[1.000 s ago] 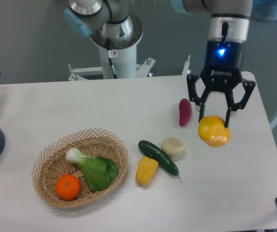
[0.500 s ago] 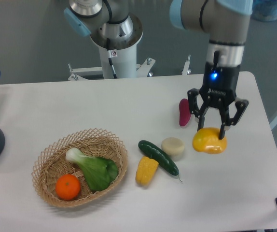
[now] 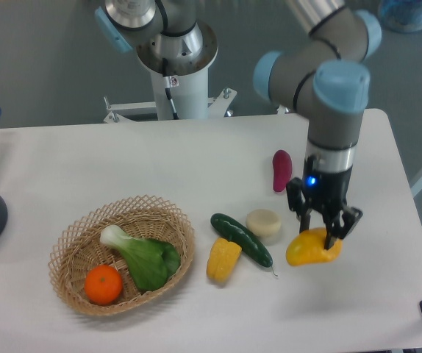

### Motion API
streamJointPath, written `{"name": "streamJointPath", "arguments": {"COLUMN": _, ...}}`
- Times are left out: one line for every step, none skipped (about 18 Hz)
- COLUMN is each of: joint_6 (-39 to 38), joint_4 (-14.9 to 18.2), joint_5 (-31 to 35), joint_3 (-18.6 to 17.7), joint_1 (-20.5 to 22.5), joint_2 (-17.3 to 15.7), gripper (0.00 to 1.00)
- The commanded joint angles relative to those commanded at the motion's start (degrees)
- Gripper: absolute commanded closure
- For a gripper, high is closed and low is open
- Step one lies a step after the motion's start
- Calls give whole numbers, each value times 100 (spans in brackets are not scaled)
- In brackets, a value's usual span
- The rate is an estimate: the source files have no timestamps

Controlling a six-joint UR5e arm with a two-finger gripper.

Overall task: Place the mango on the table
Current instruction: 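Lower the yellow mango toward the table surface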

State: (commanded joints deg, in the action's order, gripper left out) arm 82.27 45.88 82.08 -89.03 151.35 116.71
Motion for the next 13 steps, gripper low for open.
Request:
{"name": "streamJointPath", "arguments": {"joint_6": 0, "joint_4": 0, "joint_5": 71, "joint_3": 17, "joint_1": -9, "joint_2": 62, "gripper": 60}}
{"name": "streamJointPath", "arguments": {"joint_6": -17, "joint_4": 0, "joint_5": 132, "joint_3": 61, "joint_1": -52, "joint_2": 149, "gripper": 60}}
{"name": "streamJointPath", "arguments": {"joint_6": -35, "joint_4": 0, "joint_5": 185, "joint_3": 105, "joint_1": -88, "joint_2": 263, "gripper": 60}}
{"name": "streamJointPath", "arguments": {"joint_6": -53, "joint_4": 0, "joint_5": 290, "joint_3": 166, "joint_1": -114, "joint_2": 360, "gripper": 60}}
{"name": "streamJointPath", "arguments": {"joint_6": -105, "joint_4": 0, "joint_5": 439, "joint_3": 219, "joint_1": -132, "joint_2": 448, "gripper": 60}}
{"name": "streamJointPath", "arguments": {"joint_6": -201, "joint_4": 0, "joint_5": 562, "joint_3": 263, "joint_1": -158, "joint_2": 501, "gripper": 60}}
{"name": "streamJointPath", "arguments": {"joint_6": -272, "joint_4": -9, "joint_5": 607, "joint_3": 299, "joint_1": -202, "joint_2": 554, "gripper": 60}}
{"name": "streamJointPath", "arguments": {"joint_6": -342, "joint_4": -9, "joint_5": 607, "joint_3": 316, "joint_1": -228, "joint_2": 607, "gripper": 60}}
{"name": "streamJointPath", "arguments": {"joint_6": -465, "joint_4": -52, "joint_5": 607, "joint_3": 325, "joint_1": -229, "joint_2": 651, "gripper": 60}}
{"name": "streamJointPath", "arguments": {"joint_6": -622, "joint_4": -140, "joint_5": 607, "joint_3": 343, "joint_1": -229, "joint_2": 686, "gripper": 60}}
{"name": "streamJointPath", "arguments": {"joint_6": -763, "joint_4": -184, "joint_5": 607, "joint_3": 343, "joint_1": -229, "joint_2": 730, "gripper": 60}}
{"name": "streamJointPath", "arguments": {"joint_6": -878, "joint_4": -202, "joint_5": 607, "joint_3": 352, "joint_1": -237, "joint_2": 765, "gripper": 60}}
{"name": "streamJointPath", "arguments": {"joint_6": -1009, "joint_4": -202, "joint_5": 607, "joint_3": 360, "joint_1": -246, "joint_2": 800, "gripper": 60}}
